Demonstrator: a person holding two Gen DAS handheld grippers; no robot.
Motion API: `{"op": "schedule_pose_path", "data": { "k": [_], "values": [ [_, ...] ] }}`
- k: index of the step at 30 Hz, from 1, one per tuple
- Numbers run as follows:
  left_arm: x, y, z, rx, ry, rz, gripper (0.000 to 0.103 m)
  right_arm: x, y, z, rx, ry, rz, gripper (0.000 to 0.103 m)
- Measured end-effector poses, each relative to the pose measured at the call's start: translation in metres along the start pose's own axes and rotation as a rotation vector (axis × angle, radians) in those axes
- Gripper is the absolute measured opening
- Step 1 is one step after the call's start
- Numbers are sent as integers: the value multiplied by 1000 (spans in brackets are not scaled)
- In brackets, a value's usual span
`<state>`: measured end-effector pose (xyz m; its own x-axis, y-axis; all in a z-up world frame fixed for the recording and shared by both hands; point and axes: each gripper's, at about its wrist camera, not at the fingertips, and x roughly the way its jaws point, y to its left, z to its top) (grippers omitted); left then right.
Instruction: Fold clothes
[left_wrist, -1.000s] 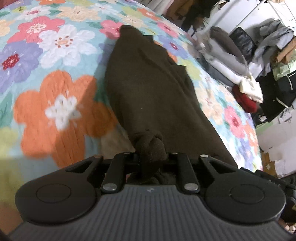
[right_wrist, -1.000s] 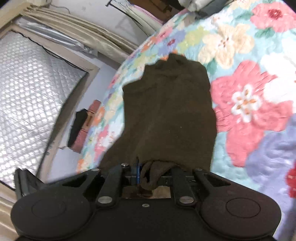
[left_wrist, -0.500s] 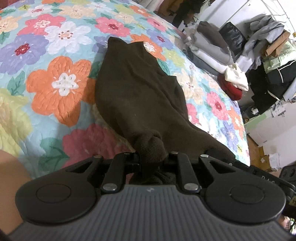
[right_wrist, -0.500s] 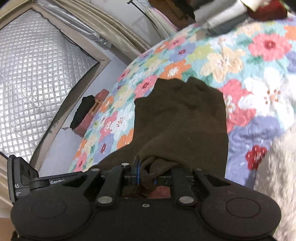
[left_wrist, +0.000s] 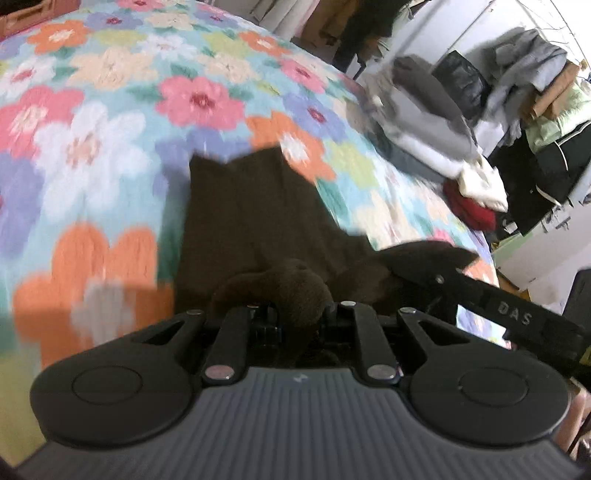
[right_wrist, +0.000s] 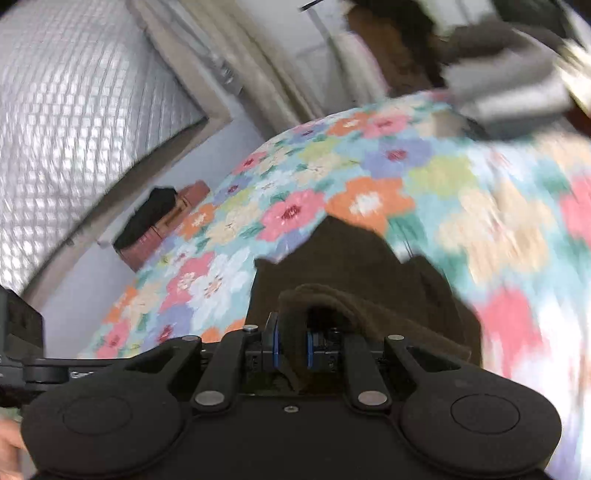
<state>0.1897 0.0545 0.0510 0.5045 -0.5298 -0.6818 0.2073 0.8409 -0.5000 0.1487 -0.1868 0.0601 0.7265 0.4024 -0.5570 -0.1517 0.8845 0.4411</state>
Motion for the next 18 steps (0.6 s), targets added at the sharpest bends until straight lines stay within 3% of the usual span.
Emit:
{"op": "schedule_pose_path", "data": {
  "k": [5, 9, 12, 14, 15, 18],
  "values": [
    [46, 37, 43, -5, -73, 64, 15, 77, -2, 50, -42, 47, -9, 16],
    [76, 67, 44, -38, -102, -25, 16, 111, -29, 55, 33, 56, -12, 23],
    [85, 80, 42, -48, -119, -75, 16, 108, -53, 49, 109, 63, 28, 27],
    [85, 84, 46, -65, -108, -101, 16, 90, -70, 45, 172, 7, 66, 30],
    [85, 83, 47, -62, -107, -101, 16, 79, -79, 43, 193, -28, 79, 38],
    [87, 81, 48, -38, -112, -91, 16, 45, -100, 27, 225, -114, 77, 44]
  ]
}}
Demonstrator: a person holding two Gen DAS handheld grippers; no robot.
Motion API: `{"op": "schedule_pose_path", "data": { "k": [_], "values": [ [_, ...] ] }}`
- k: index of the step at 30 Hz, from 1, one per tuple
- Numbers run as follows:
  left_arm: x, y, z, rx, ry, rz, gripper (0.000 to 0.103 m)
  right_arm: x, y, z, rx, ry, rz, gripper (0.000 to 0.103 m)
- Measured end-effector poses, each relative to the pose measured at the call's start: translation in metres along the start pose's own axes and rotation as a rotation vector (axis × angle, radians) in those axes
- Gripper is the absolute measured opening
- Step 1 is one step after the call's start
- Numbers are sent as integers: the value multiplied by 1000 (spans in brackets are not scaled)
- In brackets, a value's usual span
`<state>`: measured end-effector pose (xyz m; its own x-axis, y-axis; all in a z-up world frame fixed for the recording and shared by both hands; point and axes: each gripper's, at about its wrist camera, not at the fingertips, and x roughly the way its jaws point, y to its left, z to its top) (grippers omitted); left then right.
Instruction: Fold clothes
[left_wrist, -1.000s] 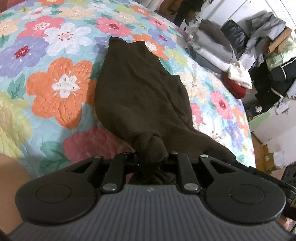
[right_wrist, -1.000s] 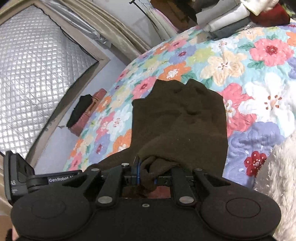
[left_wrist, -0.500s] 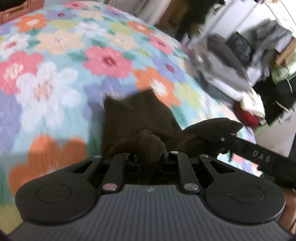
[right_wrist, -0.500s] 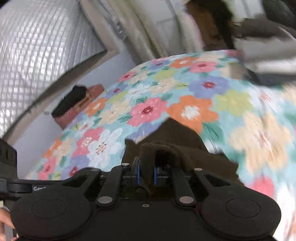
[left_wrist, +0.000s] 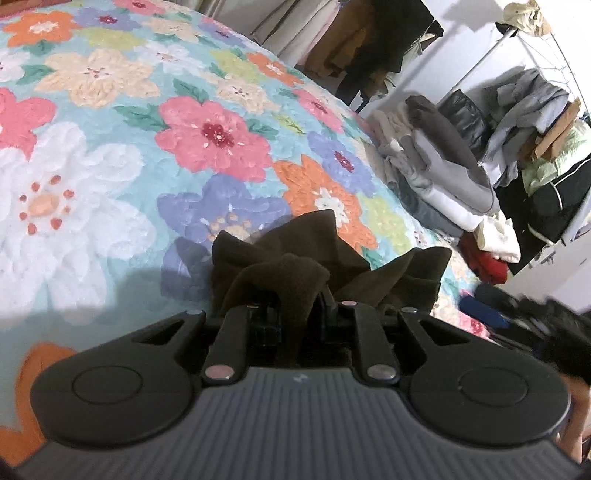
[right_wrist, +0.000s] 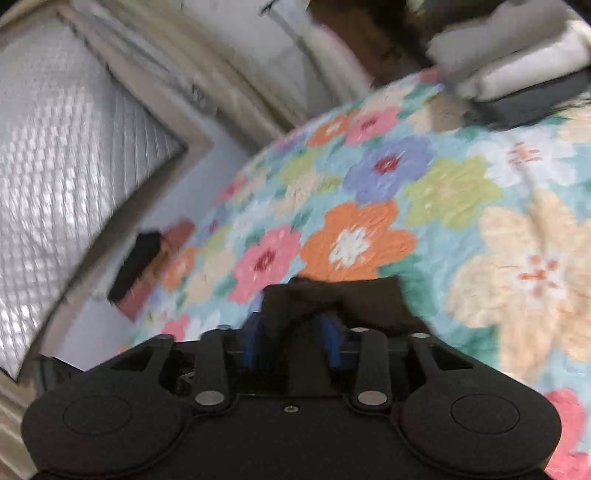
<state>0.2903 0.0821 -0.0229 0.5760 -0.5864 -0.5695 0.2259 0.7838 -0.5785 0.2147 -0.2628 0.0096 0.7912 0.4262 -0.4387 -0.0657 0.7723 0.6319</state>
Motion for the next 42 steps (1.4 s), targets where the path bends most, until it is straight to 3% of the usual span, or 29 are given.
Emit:
{"op": "schedule_pose_path", "data": {
  "k": [3, 8, 9, 11, 12, 13, 15, 17, 19, 23, 25, 27, 28, 29, 30, 31, 33, 36, 38, 42],
  "values": [
    [1, 5, 3, -43, -22, -21, 16, -13, -11, -14, -17, -12, -58, 45],
    [4, 59, 4, -404, -52, -207, 18, 8, 0, -23, -176, 44, -191, 45],
    [1, 66, 3, -444, -68, -210, 18, 12, 1, -26, -195, 55, -192, 45],
    [-10, 67, 4, -433, -90, -174, 18, 19, 8, -33, -257, 85, -203, 46],
    [-16, 60, 7, -368, -91, -150, 23, 21, 11, -35, -289, 94, -213, 48],
    [-23, 52, 9, -302, -92, -126, 35, 24, 13, -37, -319, 98, -224, 49],
    [-39, 26, 8, -89, -99, -17, 52, 26, 16, -38, -360, 98, -246, 57],
    [-52, 8, 2, 66, -125, 32, 55, 27, 14, -37, -368, 91, -256, 59],
    [-52, -3, -2, 137, -125, 21, 68, 28, 10, -34, -358, 89, -252, 62],
    [-38, -17, -4, 239, -126, 50, 77, 37, -1, -29, -359, 89, -268, 63],
    [-17, -16, -3, 223, -99, 73, 83, 49, -5, -26, -375, 124, -253, 63],
    [4, -5, -1, 137, -44, 103, 79, 64, -10, -25, -385, 183, -224, 62],
    [11, 2, 0, 97, -31, 100, 59, 70, -11, -25, -386, 220, -218, 59],
    [17, 9, 1, 57, -18, 97, 49, 71, -10, -24, -392, 218, -219, 46],
    [17, 13, 3, 26, -23, 90, 39, 71, -9, -24, -398, 212, -220, 27],
    [16, 16, 5, -5, -29, 83, 34, 66, -4, -22, -401, 193, -210, 26],
    [7, 12, 8, -1, -66, 79, 29, 52, 3, -16, -397, 129, -195, 21],
    [-1, 7, 6, 35, -116, 148, 22, 34, 11, -6, -382, 40, -172, 20],
    [-3, 11, 5, 23, -137, 206, 22, 39, 8, -5, -376, 47, -197, 20],
    [5, 21, 4, -11, -108, 208, 27, 62, -15, -19, -323, 105, -291, 26]
  ]
}}
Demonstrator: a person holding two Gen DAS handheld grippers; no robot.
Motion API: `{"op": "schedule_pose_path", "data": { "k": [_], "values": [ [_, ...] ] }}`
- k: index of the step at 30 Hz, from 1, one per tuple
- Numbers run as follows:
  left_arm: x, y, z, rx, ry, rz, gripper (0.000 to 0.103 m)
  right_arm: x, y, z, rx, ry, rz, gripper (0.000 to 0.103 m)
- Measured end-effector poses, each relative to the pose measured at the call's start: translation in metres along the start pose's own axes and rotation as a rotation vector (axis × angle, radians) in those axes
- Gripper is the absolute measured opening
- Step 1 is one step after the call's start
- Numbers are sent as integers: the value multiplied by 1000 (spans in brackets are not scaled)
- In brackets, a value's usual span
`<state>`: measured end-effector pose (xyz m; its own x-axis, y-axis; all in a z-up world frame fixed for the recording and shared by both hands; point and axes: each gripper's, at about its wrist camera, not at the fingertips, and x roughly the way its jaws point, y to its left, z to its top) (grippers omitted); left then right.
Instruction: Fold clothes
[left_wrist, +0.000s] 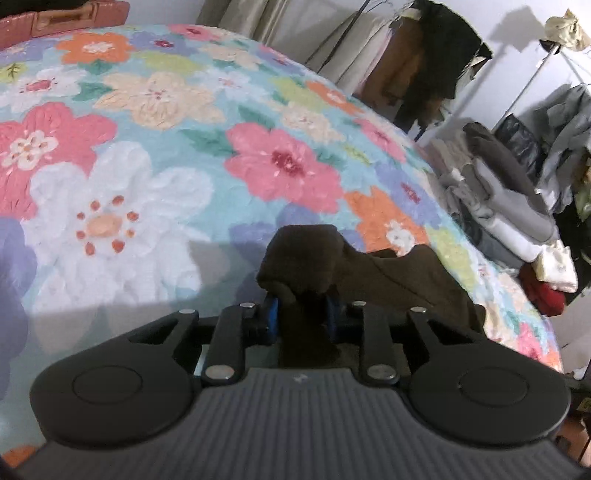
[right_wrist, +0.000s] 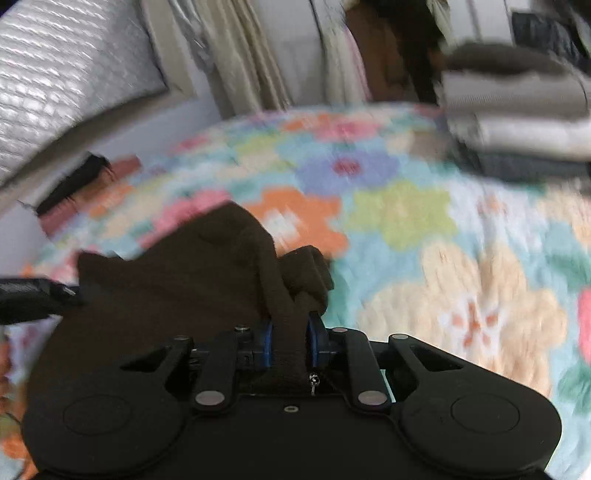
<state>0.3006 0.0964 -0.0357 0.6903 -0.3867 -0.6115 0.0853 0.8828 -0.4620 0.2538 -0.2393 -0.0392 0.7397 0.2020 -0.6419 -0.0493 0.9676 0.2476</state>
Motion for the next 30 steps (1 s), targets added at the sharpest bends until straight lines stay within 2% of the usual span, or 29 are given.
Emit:
{"op": "schedule_pose_path", "data": {
  "k": [2, 4, 5, 6, 8, 10, 12, 15, 17, 20, 22, 24, 25, 27, 28, 29, 30],
  "values": [
    [0, -4, 1, 32, -18, 37, 35, 0, -3, -3, 28, -9, -25, 28],
    [-6, -8, 3, 53, -38, 72, 36, -8, -2, 0, 29, -31, -62, 30],
    [-12, -9, 3, 48, -42, 65, 37, -13, -1, 0, 12, -46, -102, 34],
    [-19, -9, 3, 42, -46, 59, 39, -18, 1, 0, -7, -61, -144, 42],
    [-34, -11, 3, 40, -56, 42, 40, -35, 0, -3, -5, -73, -228, 45],
    [-51, -16, -2, 63, -57, 40, 51, -54, -5, -7, 23, -62, -237, 46],
    [-68, -21, -9, 73, -32, 48, 58, -70, -15, -10, 97, -35, -194, 52],
    [-83, -21, -23, 52, 50, 34, 69, -88, -35, -28, 317, 37, -57, 61],
    [-86, -21, -36, 35, 122, 37, 69, -94, -46, -45, 462, 94, 44, 61],
    [-83, -19, -54, 9, 195, 53, 69, -85, -50, -69, 608, 185, 163, 62],
    [-75, -13, -59, -60, 241, 11, 69, -74, -51, -77, 673, 189, 190, 65],
    [-64, -4, -64, -148, 274, -37, 69, -60, -51, -78, 710, 166, 180, 74],
    [-61, -4, -67, -147, 273, -25, 68, -52, -51, -79, 727, 149, 169, 76],
    [-58, -17, -71, -22, 243, 56, 63, -40, -47, -77, 750, 107, 148, 78],
    [-58, -23, -72, 18, 226, 71, 55, -39, -42, -73, 710, 82, 136, 79],
    [-60, -25, -73, 17, 214, 61, 50, -39, -37, -68, 664, 56, 125, 74],
    [-61, -27, -73, 15, 203, 51, 45, -38, -32, -63, 619, 30, 114, 41]
  ]
}}
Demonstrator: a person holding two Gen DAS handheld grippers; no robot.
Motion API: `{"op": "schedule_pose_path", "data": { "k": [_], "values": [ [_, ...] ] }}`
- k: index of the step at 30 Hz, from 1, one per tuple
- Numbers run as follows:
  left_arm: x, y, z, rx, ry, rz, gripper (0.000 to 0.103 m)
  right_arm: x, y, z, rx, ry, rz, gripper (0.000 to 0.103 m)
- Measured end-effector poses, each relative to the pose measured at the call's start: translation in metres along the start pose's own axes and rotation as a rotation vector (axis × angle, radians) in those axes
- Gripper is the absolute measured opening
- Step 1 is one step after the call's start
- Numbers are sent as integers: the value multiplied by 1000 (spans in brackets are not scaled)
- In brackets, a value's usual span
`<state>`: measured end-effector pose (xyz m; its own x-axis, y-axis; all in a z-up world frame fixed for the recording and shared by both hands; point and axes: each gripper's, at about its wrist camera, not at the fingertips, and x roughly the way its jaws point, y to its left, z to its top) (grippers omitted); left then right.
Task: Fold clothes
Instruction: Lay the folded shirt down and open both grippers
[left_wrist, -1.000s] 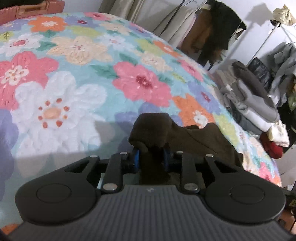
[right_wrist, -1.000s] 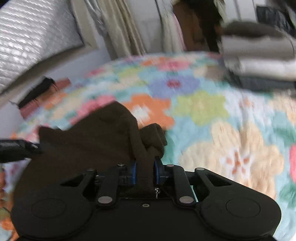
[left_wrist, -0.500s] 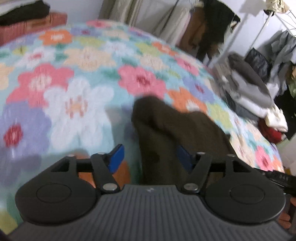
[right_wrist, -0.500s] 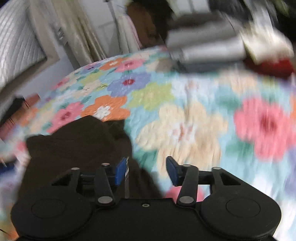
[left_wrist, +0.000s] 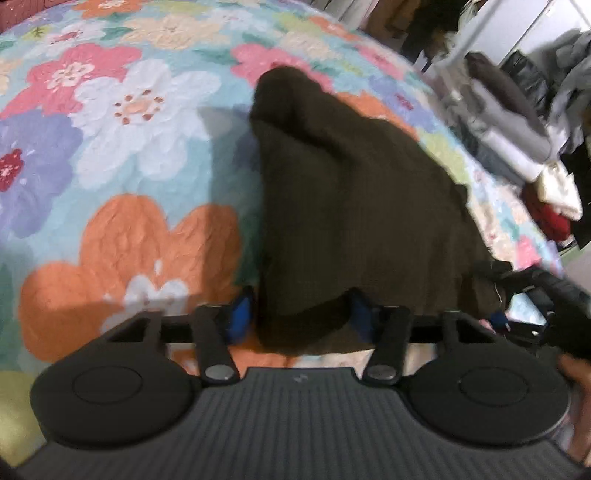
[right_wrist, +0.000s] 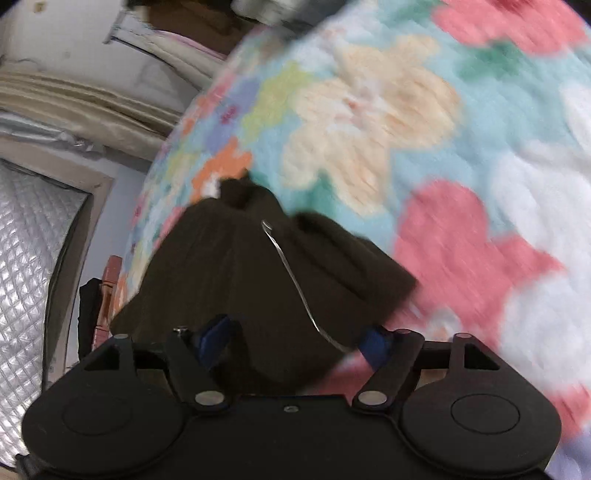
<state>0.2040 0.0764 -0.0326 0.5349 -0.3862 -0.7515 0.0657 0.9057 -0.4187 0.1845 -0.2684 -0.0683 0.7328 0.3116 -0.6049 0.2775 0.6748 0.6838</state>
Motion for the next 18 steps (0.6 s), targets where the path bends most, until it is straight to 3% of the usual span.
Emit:
{"op": "schedule_pose_path", "data": {
  "k": [1, 3, 8, 13, 16, 17, 18],
  "values": [
    [-2, 0, 1, -1, -7, 2, 42, -3, 7, 0, -69, -20, -14, 20],
    [-4, -1, 1, 20, -14, 9, 41, -10, 22, -2, -212, -59, -44, 18],
    [8, 2, -2, 17, 31, -1, 44, -32, 46, -5, -428, -154, -106, 15],
    [12, 8, -1, 1, 45, -5, 57, -1, 25, 0, -381, -80, -209, 15],
    [10, 8, -2, 10, 39, 1, 65, -4, 30, -7, -454, -91, -243, 20],
    [8, 6, -3, 19, 34, 8, 66, -5, 30, -8, -465, -95, -257, 27],
    [5, 4, -5, 24, 33, 16, 69, -6, 31, -9, -476, -99, -272, 43]
  ]
}}
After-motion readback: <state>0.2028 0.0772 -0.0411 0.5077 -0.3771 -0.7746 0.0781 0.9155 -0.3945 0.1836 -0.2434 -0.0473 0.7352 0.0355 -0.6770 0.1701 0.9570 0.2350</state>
